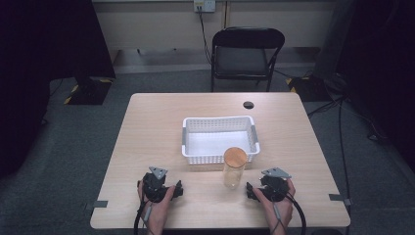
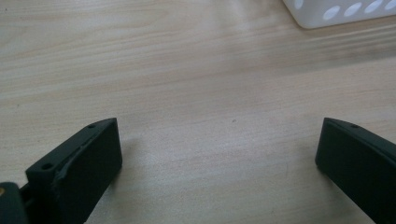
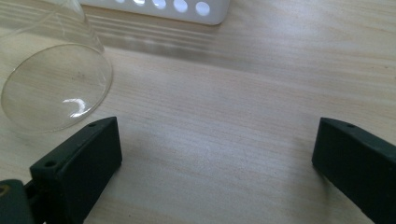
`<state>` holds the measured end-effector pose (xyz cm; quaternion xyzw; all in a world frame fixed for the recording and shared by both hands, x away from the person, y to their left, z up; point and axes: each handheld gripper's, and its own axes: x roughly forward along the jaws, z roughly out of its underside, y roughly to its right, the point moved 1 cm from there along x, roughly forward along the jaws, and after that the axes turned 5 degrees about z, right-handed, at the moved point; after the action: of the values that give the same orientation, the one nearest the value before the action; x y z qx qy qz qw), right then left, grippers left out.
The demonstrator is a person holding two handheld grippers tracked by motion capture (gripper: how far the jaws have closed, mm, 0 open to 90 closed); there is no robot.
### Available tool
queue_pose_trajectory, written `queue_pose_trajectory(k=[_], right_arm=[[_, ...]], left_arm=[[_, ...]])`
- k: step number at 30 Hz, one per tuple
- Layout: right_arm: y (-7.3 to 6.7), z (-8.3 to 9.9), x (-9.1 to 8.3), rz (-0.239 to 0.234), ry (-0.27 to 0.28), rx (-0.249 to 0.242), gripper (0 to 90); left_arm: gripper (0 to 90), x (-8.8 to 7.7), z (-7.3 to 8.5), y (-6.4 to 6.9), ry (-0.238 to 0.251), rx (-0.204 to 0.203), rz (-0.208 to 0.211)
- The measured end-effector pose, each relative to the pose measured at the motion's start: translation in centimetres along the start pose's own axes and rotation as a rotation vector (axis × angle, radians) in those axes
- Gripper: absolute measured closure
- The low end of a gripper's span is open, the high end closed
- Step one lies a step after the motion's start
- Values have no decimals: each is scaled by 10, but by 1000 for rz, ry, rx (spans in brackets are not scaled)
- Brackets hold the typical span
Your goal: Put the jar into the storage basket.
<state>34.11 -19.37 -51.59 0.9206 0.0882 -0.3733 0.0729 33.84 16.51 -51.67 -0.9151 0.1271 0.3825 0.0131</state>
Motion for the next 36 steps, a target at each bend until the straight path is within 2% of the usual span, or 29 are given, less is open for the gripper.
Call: queue_pose_trajectory(k=[13, 23, 28, 31, 36], right_arm=[[0, 0, 0, 0, -1, 1, 6], [0, 1, -2, 4, 15, 3, 42], [2, 1, -3, -11, 32, 20, 35], [0, 1, -5, 11, 53, 0, 36], [0, 1, -10, -3, 83, 1, 36]], left_arm=[[1, 0, 0, 0, 0, 0, 0], [0, 0, 0, 0, 0, 0, 0], [0, 0, 0, 0, 0, 0, 0], [1, 0, 0, 0, 0, 0, 0], [1, 0, 0, 0, 0, 0, 0]])
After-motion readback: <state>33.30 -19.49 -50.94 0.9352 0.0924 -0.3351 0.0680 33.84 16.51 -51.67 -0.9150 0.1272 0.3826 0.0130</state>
